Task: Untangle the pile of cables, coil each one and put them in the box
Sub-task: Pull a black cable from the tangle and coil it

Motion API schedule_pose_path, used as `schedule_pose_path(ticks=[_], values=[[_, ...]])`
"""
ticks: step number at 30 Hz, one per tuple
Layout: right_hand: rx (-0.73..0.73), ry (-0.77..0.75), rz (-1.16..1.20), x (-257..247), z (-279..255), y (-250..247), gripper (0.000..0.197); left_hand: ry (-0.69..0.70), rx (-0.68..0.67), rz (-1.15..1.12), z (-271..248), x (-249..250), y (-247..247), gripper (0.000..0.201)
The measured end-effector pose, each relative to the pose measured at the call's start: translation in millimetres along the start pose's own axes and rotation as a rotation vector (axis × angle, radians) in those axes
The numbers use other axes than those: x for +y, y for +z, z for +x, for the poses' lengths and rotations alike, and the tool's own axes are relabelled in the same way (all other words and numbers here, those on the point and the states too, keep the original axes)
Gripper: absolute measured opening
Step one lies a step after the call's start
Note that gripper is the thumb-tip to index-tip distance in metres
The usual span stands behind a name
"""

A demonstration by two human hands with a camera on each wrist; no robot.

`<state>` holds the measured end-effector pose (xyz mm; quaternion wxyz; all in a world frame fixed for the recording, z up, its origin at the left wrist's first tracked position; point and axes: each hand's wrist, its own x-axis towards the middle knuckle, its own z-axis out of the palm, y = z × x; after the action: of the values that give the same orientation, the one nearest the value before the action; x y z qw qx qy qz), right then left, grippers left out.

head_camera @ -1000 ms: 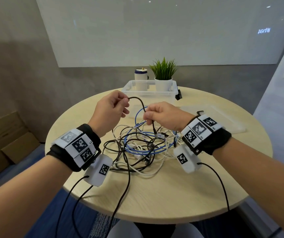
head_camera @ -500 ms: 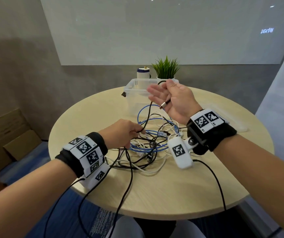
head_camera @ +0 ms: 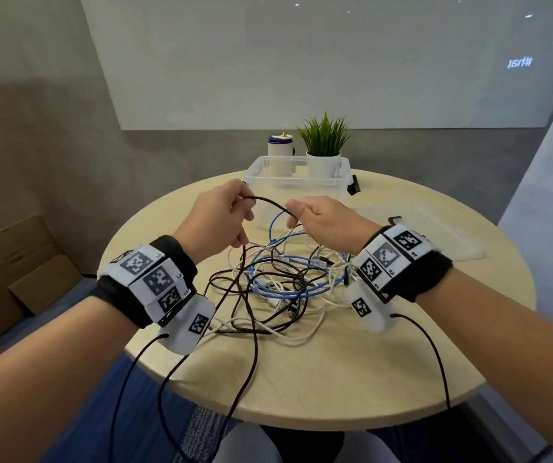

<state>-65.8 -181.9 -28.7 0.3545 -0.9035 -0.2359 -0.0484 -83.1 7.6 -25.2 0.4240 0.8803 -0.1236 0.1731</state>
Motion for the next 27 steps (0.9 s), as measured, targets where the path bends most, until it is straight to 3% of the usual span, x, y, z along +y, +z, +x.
schedule_pose_path(ticks=[2,4,8,13,16,18,20,24,27], values=[[-0.084,-0.022,0.087,-2,-1,-1,0.041,-0.022,0.017,0.002,1,-1,-1,0.010],[-0.117,0.010,0.341,-3,-1,-2,0.040,-0.054,-0.034,0.023,-3,-5,3,0.011],[0.018,0.081,0.850,-8,2,-11,0.039,-0.095,-0.251,0.061,-20,-9,20,0.013],[0.095,0.081,1.205,-14,3,-12,0.037,-0.114,-0.477,0.026,-36,-2,35,0.015],[0.196,0.076,1.073,-10,9,-8,0.031,-0.121,-0.616,0.030,-42,1,33,0.011],[0.259,0.024,0.797,-5,10,-9,0.027,-0.131,-0.750,0.027,-46,3,30,0.010],[0.263,-0.015,0.466,-4,6,-12,0.023,-0.121,-0.782,0.035,-50,4,28,0.008],[0.091,-0.017,-0.027,-5,0,-11,0.021,-0.086,-0.500,0.026,-40,7,22,0.010],[-0.025,0.055,0.032,-4,-4,-4,0.026,-0.056,-0.245,-0.023,-28,10,16,0.017]])
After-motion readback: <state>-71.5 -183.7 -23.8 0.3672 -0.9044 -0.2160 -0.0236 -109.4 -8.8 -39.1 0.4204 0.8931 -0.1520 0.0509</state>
